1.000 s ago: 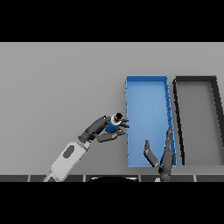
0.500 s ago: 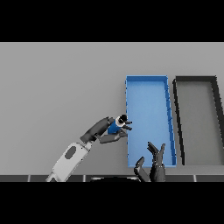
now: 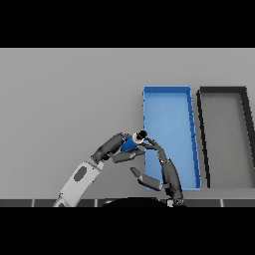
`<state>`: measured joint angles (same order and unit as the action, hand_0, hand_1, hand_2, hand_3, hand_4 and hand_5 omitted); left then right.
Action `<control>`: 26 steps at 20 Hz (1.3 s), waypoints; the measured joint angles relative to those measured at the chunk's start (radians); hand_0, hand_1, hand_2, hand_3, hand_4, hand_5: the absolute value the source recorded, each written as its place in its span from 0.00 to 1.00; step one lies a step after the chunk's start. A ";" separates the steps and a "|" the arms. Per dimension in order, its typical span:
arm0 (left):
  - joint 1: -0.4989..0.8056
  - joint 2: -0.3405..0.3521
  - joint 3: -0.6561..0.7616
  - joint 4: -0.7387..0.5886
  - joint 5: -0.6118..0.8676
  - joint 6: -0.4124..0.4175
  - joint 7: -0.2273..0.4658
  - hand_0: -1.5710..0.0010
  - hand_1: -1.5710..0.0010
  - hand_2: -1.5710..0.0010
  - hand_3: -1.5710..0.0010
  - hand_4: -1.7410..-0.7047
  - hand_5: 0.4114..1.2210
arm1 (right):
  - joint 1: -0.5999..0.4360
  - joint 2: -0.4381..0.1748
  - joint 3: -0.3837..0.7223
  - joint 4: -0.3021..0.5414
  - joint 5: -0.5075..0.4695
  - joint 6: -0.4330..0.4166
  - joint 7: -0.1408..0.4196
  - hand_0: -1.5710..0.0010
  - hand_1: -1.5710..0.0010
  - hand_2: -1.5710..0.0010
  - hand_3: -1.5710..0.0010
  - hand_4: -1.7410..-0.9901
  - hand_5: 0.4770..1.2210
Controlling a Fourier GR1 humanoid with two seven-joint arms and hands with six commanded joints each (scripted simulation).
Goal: Pick up the blue pipe and place it into the blue bin.
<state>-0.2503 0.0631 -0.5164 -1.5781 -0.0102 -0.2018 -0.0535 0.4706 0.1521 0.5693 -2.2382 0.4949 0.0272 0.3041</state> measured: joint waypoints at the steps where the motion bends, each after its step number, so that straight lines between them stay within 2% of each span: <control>1: -0.007 -0.001 0.009 0.005 0.005 -0.009 0.005 0.00 0.00 0.00 0.00 0.26 1.00 | -0.056 0.013 -0.010 0.016 0.001 0.014 0.033 1.00 1.00 0.97 1.00 0.59 0.11; 2: -0.013 -0.006 0.011 0.008 0.007 -0.019 0.000 0.00 0.00 0.00 0.00 0.26 1.00 | -0.111 0.021 -0.018 0.030 -0.004 0.038 0.066 1.00 1.00 0.97 1.00 0.60 0.11; 3: -0.013 -0.008 0.015 0.010 0.008 -0.025 -0.010 0.00 0.00 0.00 0.00 0.27 1.00 | -0.156 0.031 -0.028 0.041 -0.019 0.054 0.071 1.00 1.00 0.97 1.00 0.61 0.10; 6: -0.021 -0.007 0.031 0.031 0.020 -0.037 -0.060 0.00 0.00 0.00 0.00 0.27 1.00 | -0.282 0.050 -0.051 0.073 -0.028 0.079 0.167 1.00 1.00 0.97 1.00 0.67 0.10; 8: -0.021 -0.004 0.035 0.032 0.051 -0.046 -0.082 0.00 0.00 0.00 0.00 0.26 1.00 | -0.387 0.065 -0.080 0.081 -0.028 0.101 0.277 0.99 0.99 0.96 1.00 0.69 0.08; 9: -0.024 -0.007 0.032 0.030 0.066 -0.046 -0.088 0.00 0.00 0.00 0.00 0.26 1.00 | -0.430 0.075 -0.090 0.098 -0.030 0.107 0.301 0.99 0.99 0.95 1.00 0.71 0.08; 11: -0.022 0.007 0.035 0.023 0.072 -0.036 -0.076 0.00 0.00 0.00 0.00 0.26 1.00 | -0.480 0.081 -0.112 0.139 -0.039 0.112 0.301 0.98 0.98 0.95 1.00 0.74 0.06; 14: -0.021 0.013 0.020 0.017 0.065 -0.011 -0.144 0.00 0.00 0.00 0.00 0.27 1.00 | -0.552 0.080 -0.155 0.143 -0.073 0.144 0.306 0.96 0.93 0.89 0.97 0.72 0.03; 15: -0.021 0.015 0.017 0.021 0.066 -0.005 -0.171 0.00 0.00 0.00 0.00 0.27 1.00 | -0.569 0.081 -0.162 0.147 -0.077 0.151 0.306 0.89 0.86 0.83 0.92 0.68 0.01; 16: -0.028 0.022 0.016 0.025 0.071 0.002 -0.202 0.00 0.00 0.00 0.00 0.22 1.00 | -0.585 0.081 -0.171 0.146 -0.083 0.165 0.306 0.79 0.77 0.76 0.85 0.62 0.01; 18: -0.040 0.034 0.014 0.031 0.099 0.009 -0.237 0.00 0.00 0.00 0.00 0.14 1.00 | -0.617 0.084 -0.187 0.148 -0.089 0.178 0.306 0.55 0.55 0.53 0.62 0.45 0.03; 20: -0.048 0.066 -0.018 0.046 0.102 0.038 -0.306 0.00 0.00 0.00 0.00 0.09 1.00 | -0.658 0.097 -0.218 0.164 -0.112 0.217 0.306 0.35 0.35 0.34 0.44 0.30 0.10; 21: -0.054 0.078 -0.027 0.054 0.119 0.052 -0.312 0.00 0.00 0.00 0.04 0.08 1.00 | -0.663 0.110 -0.222 0.171 -0.113 0.226 0.306 0.28 0.28 0.27 0.39 0.25 0.16; 22: -0.059 0.091 -0.041 0.050 0.142 0.060 -0.288 0.00 0.00 0.00 0.03 0.06 1.00 | -0.663 0.132 -0.213 0.172 -0.119 0.229 0.306 0.23 0.23 0.22 0.35 0.21 0.23; 24: -0.061 0.085 -0.052 0.039 0.169 0.058 -0.124 0.00 0.00 0.00 0.04 0.04 1.00 | -0.679 0.154 -0.221 0.177 -0.131 0.218 0.306 0.14 0.14 0.14 0.24 0.15 0.51; 26: -0.064 0.085 -0.060 0.030 0.179 0.062 -0.049 0.00 0.00 0.00 0.07 0.03 1.00 | -0.677 0.156 -0.214 0.191 -0.128 0.227 0.303 0.09 0.09 0.09 0.17 0.10 0.69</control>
<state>-0.3148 0.1484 -0.5760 -1.5480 0.1685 -0.1395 -0.1022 -0.2060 0.3085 0.3556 -2.0474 0.3668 0.2540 0.6068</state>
